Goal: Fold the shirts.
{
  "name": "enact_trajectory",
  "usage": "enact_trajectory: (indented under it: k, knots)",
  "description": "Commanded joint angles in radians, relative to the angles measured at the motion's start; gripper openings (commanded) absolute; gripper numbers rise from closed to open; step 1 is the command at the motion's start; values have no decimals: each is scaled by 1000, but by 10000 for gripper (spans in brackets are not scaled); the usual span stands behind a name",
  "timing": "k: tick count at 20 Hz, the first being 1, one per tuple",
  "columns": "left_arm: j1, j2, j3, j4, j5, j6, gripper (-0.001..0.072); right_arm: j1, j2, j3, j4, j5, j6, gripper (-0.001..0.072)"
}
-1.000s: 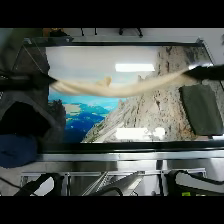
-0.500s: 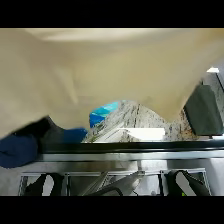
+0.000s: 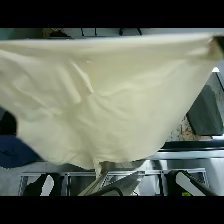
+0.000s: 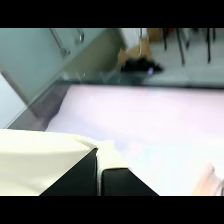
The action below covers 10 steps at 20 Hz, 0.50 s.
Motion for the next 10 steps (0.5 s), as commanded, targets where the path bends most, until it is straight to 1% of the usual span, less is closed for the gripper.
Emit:
enact_trajectory:
  k: [1,2,4,5,7,10]
  knots:
    - [-222,-186,-153,144,117,19,18,47,-132,-237,-34,-101,-83,19]
    - [-277,-264,-162,187,165,18,18,67,-195,-263,-58,-142,-103,19]
    - [-341,-431,-145,208,229,18,18,106,-337,-270,-67,-214,-137,19]
    - [-357,-520,-112,226,237,17,18,130,-409,-269,-66,-283,-143,19]
    - [-364,-707,0,240,222,-2,17,175,-541,-245,-66,-396,-193,19]
    - [-364,-929,233,241,195,-69,17,202,-717,-101,-67,-412,-190,19]
